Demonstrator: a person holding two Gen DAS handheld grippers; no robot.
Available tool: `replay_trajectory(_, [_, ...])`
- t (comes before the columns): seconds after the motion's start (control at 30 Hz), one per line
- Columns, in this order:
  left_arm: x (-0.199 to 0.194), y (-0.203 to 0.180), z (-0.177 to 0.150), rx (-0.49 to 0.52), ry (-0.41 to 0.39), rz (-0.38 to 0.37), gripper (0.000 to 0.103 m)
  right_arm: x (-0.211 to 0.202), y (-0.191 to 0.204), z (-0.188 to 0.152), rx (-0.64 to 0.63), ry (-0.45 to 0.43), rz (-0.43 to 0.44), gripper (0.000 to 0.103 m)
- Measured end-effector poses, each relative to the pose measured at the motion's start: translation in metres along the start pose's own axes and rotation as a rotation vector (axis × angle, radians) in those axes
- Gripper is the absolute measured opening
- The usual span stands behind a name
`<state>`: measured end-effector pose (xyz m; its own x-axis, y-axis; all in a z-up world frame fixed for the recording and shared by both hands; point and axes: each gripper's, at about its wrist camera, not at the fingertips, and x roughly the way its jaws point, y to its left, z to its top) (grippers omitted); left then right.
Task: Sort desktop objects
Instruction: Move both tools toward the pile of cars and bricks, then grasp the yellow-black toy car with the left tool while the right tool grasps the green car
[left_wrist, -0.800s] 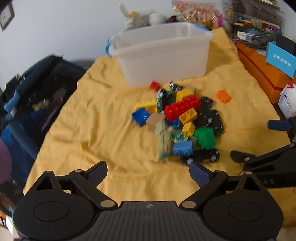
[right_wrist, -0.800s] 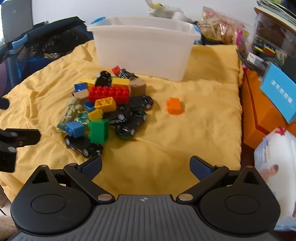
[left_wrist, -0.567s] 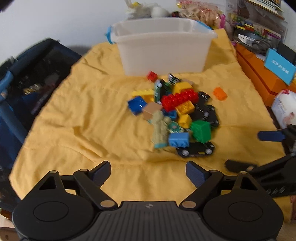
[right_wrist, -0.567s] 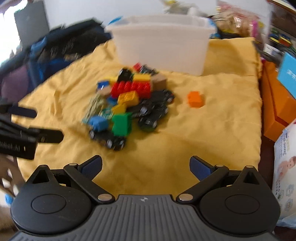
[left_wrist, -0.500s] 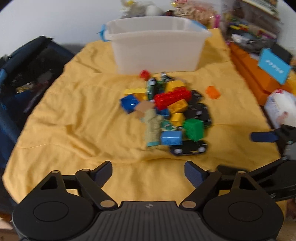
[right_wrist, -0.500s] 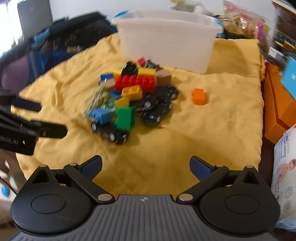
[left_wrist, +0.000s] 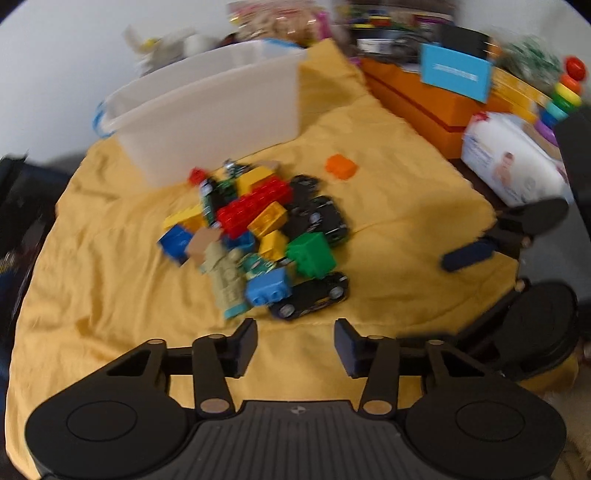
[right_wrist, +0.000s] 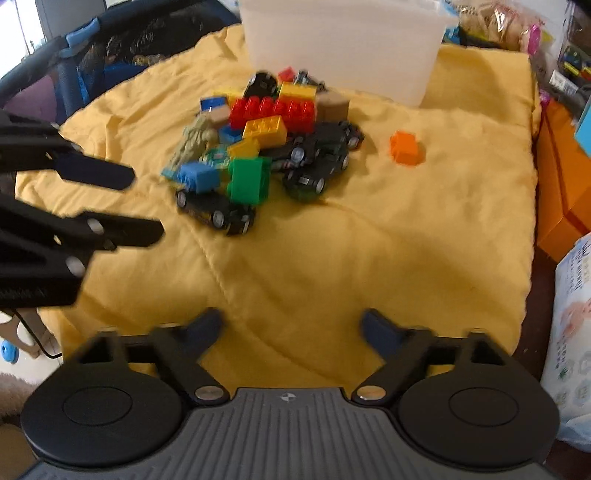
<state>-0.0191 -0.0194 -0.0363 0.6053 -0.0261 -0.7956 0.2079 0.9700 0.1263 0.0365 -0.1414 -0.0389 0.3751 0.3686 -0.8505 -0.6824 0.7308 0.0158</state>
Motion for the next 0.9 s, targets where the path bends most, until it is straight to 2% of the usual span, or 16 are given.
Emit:
replay_trajectory(0.07, [0.006,-0.004,0.004,0.071,0.004,-0.016,0.041,-0.001,-0.002,0.003,0.003,0.002,0.022,0.064])
replay_trajectory(0.13, [0.013,-0.007,0.009,0.137,0.014,-0.021,0.041,-0.002,-0.003,0.006,0.003,-0.009,0.015,0.052])
replay_trajectory(0.2, [0.02,-0.009,0.014,0.219,0.027,-0.046,0.04,-0.002,-0.005,0.011,0.001,-0.016,0.01,0.049])
replay_trajectory(0.27, [0.024,-0.016,0.016,0.344,0.014,-0.061,0.039,-0.001,-0.01,0.016,0.014,-0.022,0.005,0.047])
replay_trajectory(0.37, [0.04,-0.025,0.02,0.497,0.058,-0.051,0.036,0.005,-0.02,0.023,0.051,-0.013,0.011,0.047])
replay_trajectory(0.47, [0.054,-0.022,0.026,0.523,0.095,-0.089,0.035,0.007,-0.026,0.027,0.074,-0.019,0.022,0.047])
replay_trajectory(0.53, [0.056,-0.012,0.034,0.435,0.114,-0.13,0.031,0.006,-0.026,0.032,0.064,-0.047,0.008,0.042])
replay_trajectory(0.57, [0.057,-0.001,0.039,0.336,0.121,-0.163,0.03,0.005,-0.026,0.035,0.059,-0.066,-0.002,0.042])
replay_trajectory(0.63, [0.055,0.026,0.042,0.088,0.144,-0.27,0.029,0.006,-0.029,0.042,0.084,-0.095,0.011,0.04])
replay_trajectory(0.7, [0.052,0.057,0.032,-0.205,0.168,-0.383,0.029,0.01,-0.036,0.051,0.152,-0.114,0.032,0.039])
replay_trajectory(0.73, [0.05,0.067,0.024,-0.319,0.176,-0.421,0.021,0.013,-0.038,0.055,0.177,-0.116,0.046,0.037])
replay_trajectory(0.77, [0.049,0.077,0.013,-0.436,0.191,-0.457,0.018,0.018,-0.041,0.06,0.204,-0.114,0.065,0.037])
replay_trajectory(0.83, [0.046,0.084,-0.008,-0.581,0.206,-0.481,0.018,0.028,-0.042,0.066,0.23,-0.093,0.09,0.034])
replay_trajectory(0.9, [0.041,0.08,-0.024,-0.613,0.214,-0.451,0.018,0.041,-0.042,0.073,0.259,-0.066,0.098,0.033])
